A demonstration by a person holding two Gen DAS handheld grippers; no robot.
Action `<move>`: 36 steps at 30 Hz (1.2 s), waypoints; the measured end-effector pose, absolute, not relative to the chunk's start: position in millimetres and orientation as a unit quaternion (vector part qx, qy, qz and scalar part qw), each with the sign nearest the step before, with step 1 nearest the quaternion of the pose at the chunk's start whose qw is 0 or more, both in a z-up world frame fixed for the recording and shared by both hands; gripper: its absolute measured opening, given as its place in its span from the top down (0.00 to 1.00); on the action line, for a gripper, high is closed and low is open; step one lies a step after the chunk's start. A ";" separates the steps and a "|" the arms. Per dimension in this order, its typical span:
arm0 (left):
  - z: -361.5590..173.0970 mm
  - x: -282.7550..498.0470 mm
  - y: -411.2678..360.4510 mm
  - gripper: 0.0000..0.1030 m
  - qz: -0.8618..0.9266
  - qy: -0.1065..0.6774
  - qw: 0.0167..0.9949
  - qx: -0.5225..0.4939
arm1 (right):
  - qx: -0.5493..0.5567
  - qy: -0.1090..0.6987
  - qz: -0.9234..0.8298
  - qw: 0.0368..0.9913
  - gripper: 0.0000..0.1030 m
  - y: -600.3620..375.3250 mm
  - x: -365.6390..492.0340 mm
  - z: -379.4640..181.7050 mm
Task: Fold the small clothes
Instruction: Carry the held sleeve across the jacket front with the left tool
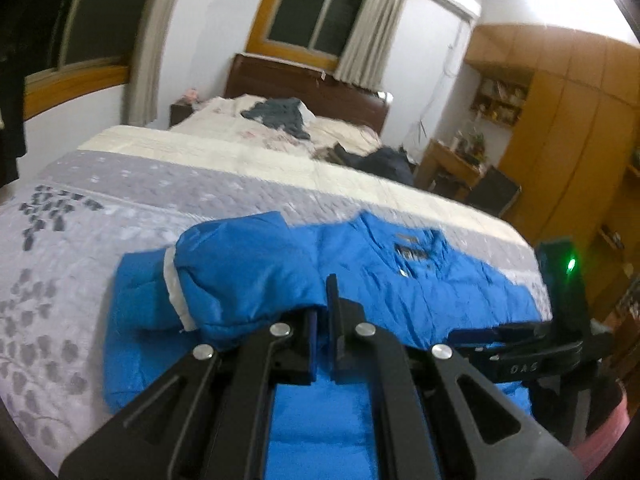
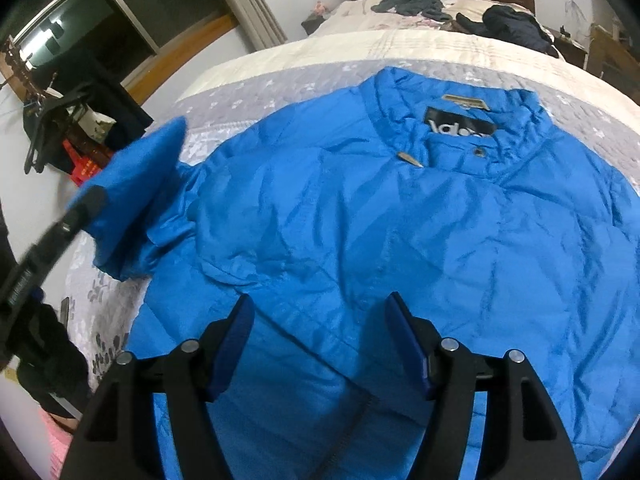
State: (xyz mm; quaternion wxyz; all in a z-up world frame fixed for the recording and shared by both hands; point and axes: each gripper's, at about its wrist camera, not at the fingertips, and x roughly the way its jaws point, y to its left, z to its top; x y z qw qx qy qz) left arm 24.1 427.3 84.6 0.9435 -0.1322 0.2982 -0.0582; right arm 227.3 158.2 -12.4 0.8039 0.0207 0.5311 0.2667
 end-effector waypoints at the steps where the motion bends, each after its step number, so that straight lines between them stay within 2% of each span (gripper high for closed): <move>1: 78.2 28.9 423.6 0.98 -0.061 0.307 0.941 -0.132 | 0.022 0.533 0.265 0.804 0.34 155.3 227.8 -13.7; 10: 15.7 59.7 419.1 0.95 -0.087 0.400 0.896 -0.171 | 0.029 0.543 0.262 0.797 0.34 145.1 233.3 -23.6; 14: 7.3 61.5 432.5 0.93 -0.103 0.418 0.878 -0.212 | 0.031 0.547 0.261 0.795 0.34 146.5 234.1 -25.4; 16: 12.7 52.6 435.2 0.83 -0.122 0.426 0.869 -0.222 | 0.033 0.550 0.260 0.793 0.34 147.4 235.7 -24.2; 18: 22.8 38.0 439.2 0.61 -0.152 0.422 0.862 -0.234 | 0.036 0.552 0.262 0.791 0.33 148.6 236.8 -20.4; 20: 37.1 20.4 448.0 0.53 -0.181 0.411 0.860 -0.241 | 0.038 0.548 0.268 0.791 0.33 152.6 237.5 -13.9; 26: 62.2 0.7 502.2 0.53 -0.101 0.346 0.897 -0.255 | 0.042 0.542 0.312 0.780 0.33 193.7 235.9 6.5; 30: 28.7 29.6 525.5 0.57 -0.008 0.384 0.889 -0.248 | 0.040 0.551 0.338 0.762 0.33 231.7 235.7 5.2; 34: -4.2 50.3 530.4 0.57 -0.005 0.418 0.874 -0.247 | 0.049 0.571 0.349 0.742 0.34 263.9 242.4 -5.0; 36: -8.6 54.7 528.8 0.57 -0.005 0.420 0.877 -0.234 | 0.045 0.574 0.350 0.738 0.39 273.4 242.9 -8.2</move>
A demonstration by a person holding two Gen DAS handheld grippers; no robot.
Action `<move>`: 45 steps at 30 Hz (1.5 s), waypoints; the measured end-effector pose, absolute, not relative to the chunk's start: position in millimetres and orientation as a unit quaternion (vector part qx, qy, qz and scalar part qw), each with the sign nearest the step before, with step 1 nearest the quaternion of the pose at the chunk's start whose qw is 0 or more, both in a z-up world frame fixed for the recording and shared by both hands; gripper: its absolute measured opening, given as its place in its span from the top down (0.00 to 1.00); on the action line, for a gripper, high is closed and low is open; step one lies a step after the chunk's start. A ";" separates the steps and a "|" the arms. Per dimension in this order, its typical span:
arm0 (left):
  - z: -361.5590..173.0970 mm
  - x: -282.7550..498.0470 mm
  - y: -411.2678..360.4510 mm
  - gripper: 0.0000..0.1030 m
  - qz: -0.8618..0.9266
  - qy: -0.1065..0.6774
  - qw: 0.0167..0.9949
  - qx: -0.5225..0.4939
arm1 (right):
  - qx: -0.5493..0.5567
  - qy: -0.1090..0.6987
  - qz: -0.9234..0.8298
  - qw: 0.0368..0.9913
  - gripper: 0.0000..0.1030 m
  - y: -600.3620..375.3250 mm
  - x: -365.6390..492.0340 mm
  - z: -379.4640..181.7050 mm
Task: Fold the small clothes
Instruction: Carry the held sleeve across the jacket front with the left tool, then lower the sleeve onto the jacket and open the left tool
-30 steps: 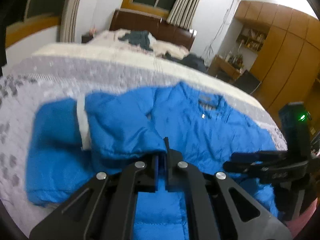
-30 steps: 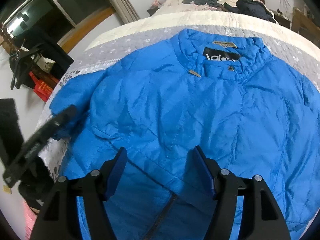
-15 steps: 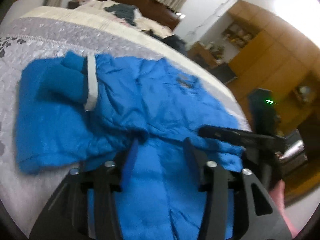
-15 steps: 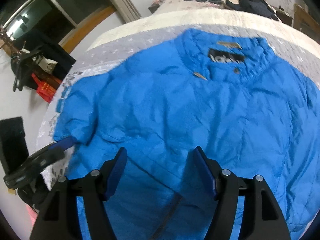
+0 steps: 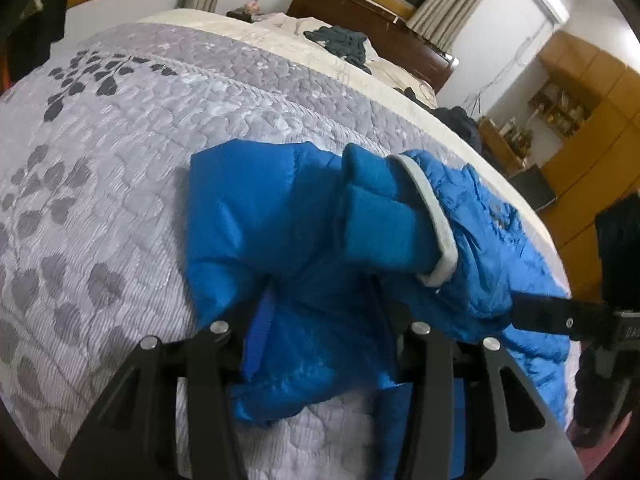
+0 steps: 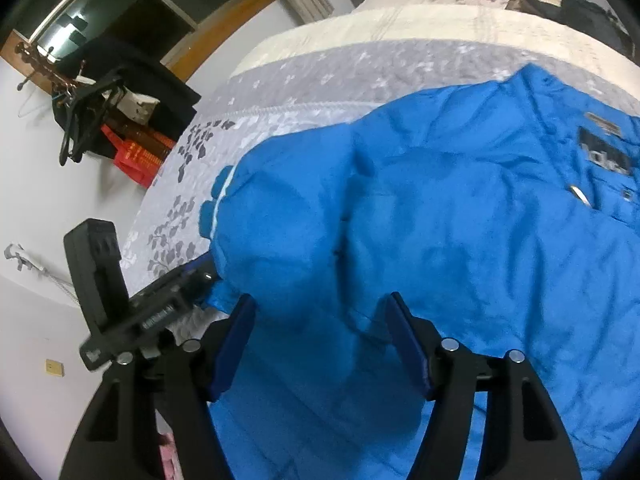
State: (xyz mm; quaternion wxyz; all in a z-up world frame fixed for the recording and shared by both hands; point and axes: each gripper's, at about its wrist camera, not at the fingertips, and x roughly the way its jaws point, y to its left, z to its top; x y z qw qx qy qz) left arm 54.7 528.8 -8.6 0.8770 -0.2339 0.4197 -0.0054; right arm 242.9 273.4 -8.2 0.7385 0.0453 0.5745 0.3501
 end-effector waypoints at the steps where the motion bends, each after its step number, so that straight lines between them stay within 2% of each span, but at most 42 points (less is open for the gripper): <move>1: -8.1 57.5 527.3 0.57 -0.004 0.421 0.877 -0.230 | 0.044 0.578 0.351 0.736 0.40 279.6 244.0 -10.9; 4: -11.5 54.8 525.3 0.57 -0.002 0.421 0.879 -0.224 | 0.047 0.585 0.348 0.731 0.45 288.3 248.3 -18.0; 5: -11.0 54.2 526.8 0.57 -0.002 0.420 0.879 -0.224 | 0.051 0.589 0.349 0.727 0.52 291.0 250.4 -20.2; 6: -11.2 54.1 526.2 0.57 -0.001 0.419 0.880 -0.222 | 0.057 0.593 0.352 0.722 0.64 293.1 252.1 -22.8; 7: -11.4 51.5 527.3 0.57 0.001 0.419 0.882 -0.218 | 0.063 0.597 0.354 0.717 0.66 295.1 252.8 -25.7; 9: -6.0 48.4 525.7 0.55 0.003 0.416 0.885 -0.210 | 0.051 0.589 0.353 0.725 0.80 295.7 250.6 -24.7; 12: 6.3 39.1 525.6 0.55 0.001 0.409 0.888 -0.211 | 0.073 0.577 0.365 0.727 0.90 284.2 248.8 -15.4; 20: 40.8 21.0 510.2 0.54 -0.018 0.369 0.904 -0.214 | 0.096 0.539 0.373 0.749 0.91 223.2 238.4 24.4; 33: 53.1 42.9 435.6 0.54 -0.062 0.374 0.914 -0.144 | 0.153 0.503 0.300 0.796 0.91 93.7 243.7 31.9; 41: 26.7 79.3 402.4 0.54 -0.056 0.415 0.902 -0.109 | 0.177 0.531 0.248 0.791 0.91 36.5 248.6 -10.0; 45: 10.8 87.8 397.1 0.54 -0.041 0.427 0.899 -0.083 | 0.171 0.556 0.234 0.779 0.86 36.3 254.0 -37.2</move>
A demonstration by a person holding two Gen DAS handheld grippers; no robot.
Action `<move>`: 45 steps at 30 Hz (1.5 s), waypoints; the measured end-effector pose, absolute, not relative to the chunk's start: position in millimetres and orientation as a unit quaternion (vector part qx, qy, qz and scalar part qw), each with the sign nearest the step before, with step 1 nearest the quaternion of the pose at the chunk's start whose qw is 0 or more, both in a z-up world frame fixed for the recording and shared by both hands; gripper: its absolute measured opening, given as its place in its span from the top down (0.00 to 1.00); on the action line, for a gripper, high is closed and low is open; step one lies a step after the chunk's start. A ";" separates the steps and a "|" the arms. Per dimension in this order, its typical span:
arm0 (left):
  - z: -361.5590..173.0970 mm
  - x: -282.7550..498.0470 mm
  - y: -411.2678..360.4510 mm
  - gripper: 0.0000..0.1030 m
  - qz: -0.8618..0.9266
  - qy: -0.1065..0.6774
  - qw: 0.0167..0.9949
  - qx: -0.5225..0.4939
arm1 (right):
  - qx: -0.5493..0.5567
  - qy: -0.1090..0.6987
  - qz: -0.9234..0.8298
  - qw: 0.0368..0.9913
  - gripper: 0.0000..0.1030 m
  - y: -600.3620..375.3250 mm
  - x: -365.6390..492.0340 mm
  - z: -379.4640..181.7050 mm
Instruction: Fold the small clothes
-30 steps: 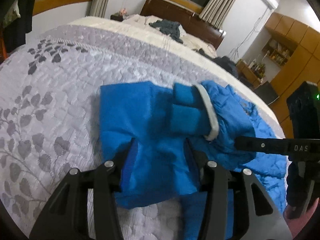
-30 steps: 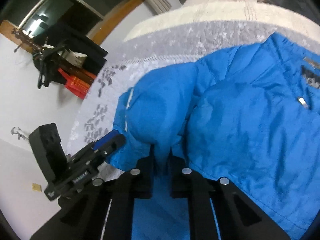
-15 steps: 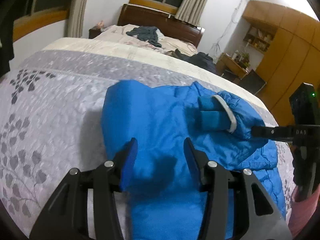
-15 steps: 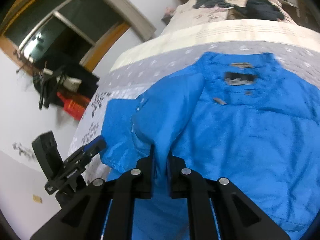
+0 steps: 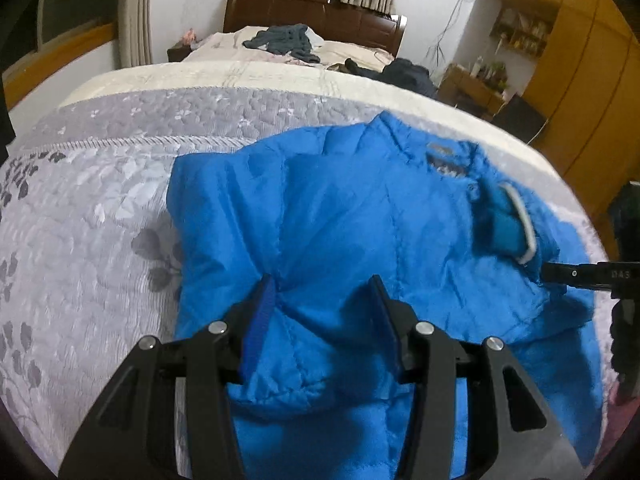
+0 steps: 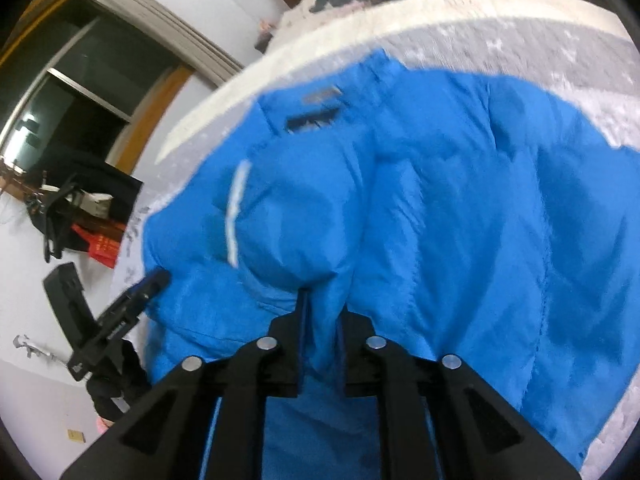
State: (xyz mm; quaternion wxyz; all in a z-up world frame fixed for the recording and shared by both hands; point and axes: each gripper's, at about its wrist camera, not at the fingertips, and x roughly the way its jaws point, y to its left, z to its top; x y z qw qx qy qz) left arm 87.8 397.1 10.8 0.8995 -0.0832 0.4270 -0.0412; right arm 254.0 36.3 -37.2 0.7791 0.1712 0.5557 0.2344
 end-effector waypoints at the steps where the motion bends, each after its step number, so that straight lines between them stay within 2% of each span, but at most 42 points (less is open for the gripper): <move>1: 10.5 87.0 395.1 0.54 -0.040 0.426 0.901 -0.077 | 0.169 0.558 0.234 0.778 0.86 36.8 253.4 -40.3; 2: 11.2 86.1 394.2 0.54 -0.039 0.425 0.901 -0.074 | 0.165 0.559 0.233 0.778 0.84 37.2 253.1 -39.5; 4: 15.6 82.8 395.8 0.54 -0.039 0.425 0.901 -0.078 | 0.145 0.555 0.219 0.789 0.74 35.9 249.2 -30.7; 7: 29.7 75.3 396.6 0.51 -0.052 0.414 0.903 -0.100 | 0.097 0.518 0.192 0.828 0.66 39.5 237.3 0.0; 8: 37.2 72.6 395.3 0.48 -0.060 0.406 0.905 -0.106 | 0.085 0.506 0.190 0.837 0.60 43.4 233.8 10.6; 11: 48.9 68.7 383.7 0.44 -0.075 0.396 0.909 -0.105 | 0.036 0.490 0.207 0.846 0.55 70.1 228.4 28.2; 12: 49.6 69.3 378.1 0.43 -0.083 0.397 0.908 -0.102 | 0.020 0.493 0.214 0.843 0.50 85.0 229.7 28.6; 16: 34.5 77.1 372.3 0.43 -0.083 0.420 0.898 -0.104 | -0.033 0.512 0.222 0.829 0.44 133.3 241.1 14.3; 18: 24.0 82.2 377.3 0.43 -0.075 0.428 0.894 -0.107 | -0.059 0.509 0.208 0.833 0.34 147.2 244.6 7.6; 21: 16.1 86.3 384.8 0.43 -0.080 0.431 0.891 -0.120 | -0.107 0.506 0.189 0.835 0.31 163.0 248.3 -5.5; 23: 14.6 87.0 385.4 0.43 -0.082 0.432 0.890 -0.123 | -0.156 0.500 0.161 0.836 0.32 172.5 250.3 -15.8; 25: 13.8 86.4 385.3 0.43 -0.082 0.432 0.890 -0.124 | -0.181 0.491 0.140 0.841 0.49 169.8 249.9 -19.9; 26: 13.3 85.7 384.4 0.43 -0.082 0.431 0.891 -0.121 | -0.187 0.487 0.129 0.843 0.65 167.1 252.2 -19.7; 29: 11.7 85.3 382.5 0.43 -0.080 0.430 0.892 -0.114 | -0.128 0.494 0.144 0.848 0.75 143.4 254.8 -12.4; 37: 8.7 85.7 384.9 0.43 -0.079 0.431 0.891 -0.117 | 0.094 0.488 0.203 0.844 0.79 41.3 233.5 24.9; 41: 8.7 85.3 384.5 0.43 -0.078 0.431 0.892 -0.116 | 0.164 0.494 0.210 0.828 0.79 -6.5 227.2 22.8; 45: 7.8 85.3 384.4 0.43 -0.079 0.430 0.893 -0.111 | 0.179 0.502 0.192 0.824 0.80 -34.1 221.3 11.2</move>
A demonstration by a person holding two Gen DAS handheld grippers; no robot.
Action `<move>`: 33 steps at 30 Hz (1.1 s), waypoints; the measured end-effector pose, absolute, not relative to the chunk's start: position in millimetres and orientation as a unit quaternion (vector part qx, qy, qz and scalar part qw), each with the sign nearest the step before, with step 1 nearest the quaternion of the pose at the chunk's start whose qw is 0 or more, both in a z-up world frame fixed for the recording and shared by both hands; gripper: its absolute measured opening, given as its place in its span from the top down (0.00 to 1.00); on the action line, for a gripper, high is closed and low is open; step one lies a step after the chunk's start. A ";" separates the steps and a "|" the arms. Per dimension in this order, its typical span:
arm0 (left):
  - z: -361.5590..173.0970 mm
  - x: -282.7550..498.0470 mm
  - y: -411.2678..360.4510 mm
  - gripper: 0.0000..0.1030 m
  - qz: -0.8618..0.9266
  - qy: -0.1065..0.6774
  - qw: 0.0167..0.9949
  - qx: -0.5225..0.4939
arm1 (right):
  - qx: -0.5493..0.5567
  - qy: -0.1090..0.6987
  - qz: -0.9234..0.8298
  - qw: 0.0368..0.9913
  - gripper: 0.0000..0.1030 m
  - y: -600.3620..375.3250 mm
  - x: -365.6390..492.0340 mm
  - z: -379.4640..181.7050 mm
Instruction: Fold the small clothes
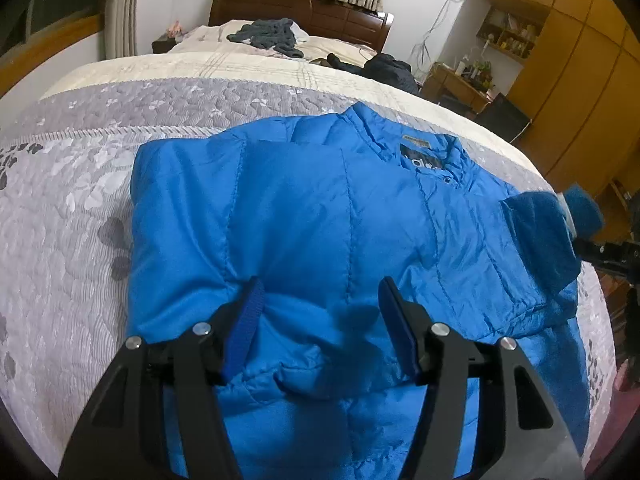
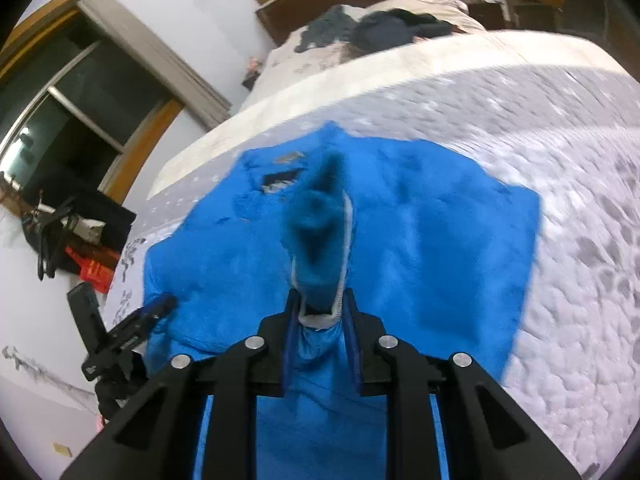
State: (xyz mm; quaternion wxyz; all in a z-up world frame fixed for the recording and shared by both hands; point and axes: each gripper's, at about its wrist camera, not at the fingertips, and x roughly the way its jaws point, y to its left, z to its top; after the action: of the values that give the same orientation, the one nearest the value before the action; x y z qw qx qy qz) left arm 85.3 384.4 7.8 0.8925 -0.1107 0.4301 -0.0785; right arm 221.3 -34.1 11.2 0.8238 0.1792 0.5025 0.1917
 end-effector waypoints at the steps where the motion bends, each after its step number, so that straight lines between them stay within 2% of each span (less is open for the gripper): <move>1: 7.5 85.4 384.5 0.43 -0.079 0.430 0.893 -0.110 | 0.183 0.508 0.186 0.821 0.80 -40.9 220.6 5.3; 4: 7.3 85.5 384.7 0.43 -0.080 0.430 0.893 -0.110 | 0.195 0.517 0.172 0.815 0.80 -62.6 218.9 -11.5; 9: 15.5 83.3 382.5 0.41 -0.081 0.429 0.893 -0.112 | 0.241 0.500 0.184 0.812 0.60 -88.9 222.2 -15.0; 13: 24.9 81.8 373.8 0.41 -0.105 0.424 0.891 -0.123 | 0.266 0.503 0.191 0.800 0.58 -93.3 236.6 -23.8; 14: 25.9 82.2 369.5 0.41 -0.110 0.425 0.890 -0.119 | 0.265 0.503 0.194 0.800 0.60 -91.8 239.0 -25.7; 17: 24.3 83.3 360.0 0.40 -0.111 0.429 0.891 -0.099 | 0.253 0.509 0.195 0.799 0.86 -83.7 246.1 -28.4; 25: 17.1 84.8 361.4 0.40 -0.115 0.437 0.889 -0.080 | 0.239 0.499 0.208 0.806 0.89 -86.2 220.3 -4.6; 33: 8.3 86.8 358.2 0.40 -0.113 0.442 0.888 -0.055 | 0.214 0.531 0.182 0.800 0.88 -87.2 226.1 -35.8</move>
State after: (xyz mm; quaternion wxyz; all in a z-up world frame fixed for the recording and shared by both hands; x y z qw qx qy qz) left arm 86.8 358.2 8.3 0.8883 -0.0550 0.4418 -0.1129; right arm 226.1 -87.2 -35.8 0.7996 0.2136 0.5310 0.1820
